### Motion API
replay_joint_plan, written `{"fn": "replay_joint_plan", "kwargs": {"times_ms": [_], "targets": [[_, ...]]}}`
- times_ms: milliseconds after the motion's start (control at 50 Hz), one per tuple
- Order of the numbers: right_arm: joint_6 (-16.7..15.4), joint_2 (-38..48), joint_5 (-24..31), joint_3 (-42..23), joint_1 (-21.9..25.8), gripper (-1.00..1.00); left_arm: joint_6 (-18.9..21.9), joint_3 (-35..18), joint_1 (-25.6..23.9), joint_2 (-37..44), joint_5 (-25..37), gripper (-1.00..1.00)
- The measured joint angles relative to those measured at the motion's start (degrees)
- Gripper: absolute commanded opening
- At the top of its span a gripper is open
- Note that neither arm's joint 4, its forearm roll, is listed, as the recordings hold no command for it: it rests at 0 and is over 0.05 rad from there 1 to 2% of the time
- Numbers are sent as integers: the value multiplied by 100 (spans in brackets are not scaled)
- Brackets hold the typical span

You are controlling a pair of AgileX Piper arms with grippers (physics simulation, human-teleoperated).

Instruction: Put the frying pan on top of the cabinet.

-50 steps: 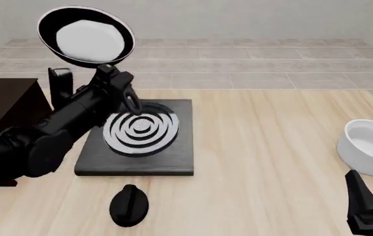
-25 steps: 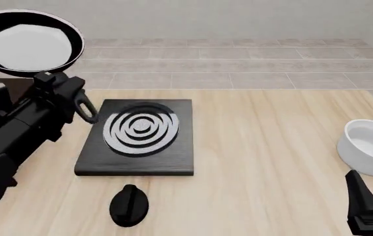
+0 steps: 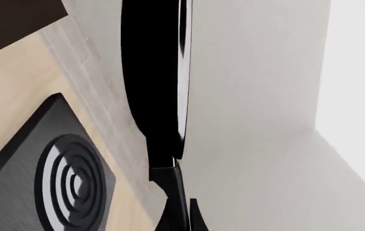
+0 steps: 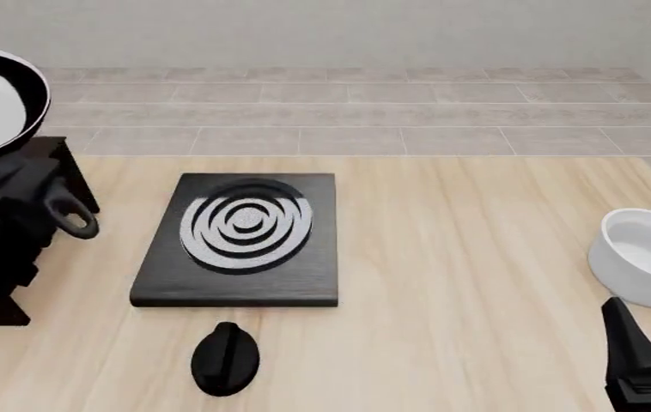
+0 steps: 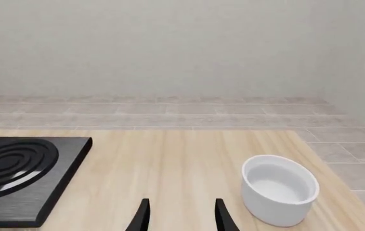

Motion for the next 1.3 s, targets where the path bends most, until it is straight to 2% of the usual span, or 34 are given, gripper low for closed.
{"fn": "replay_joint_plan", "kwargs": {"times_ms": [500,900,1300], "targets": [[-12,-1,-16,0,16,100,-466,527,721,-653,-9,-100],[-5,-1,-23,0,10,100,-594,674,960,-295,-329,-100],[-18,-1,-12,0,20,100,-737,582,1261,311,-627,-100]]}}
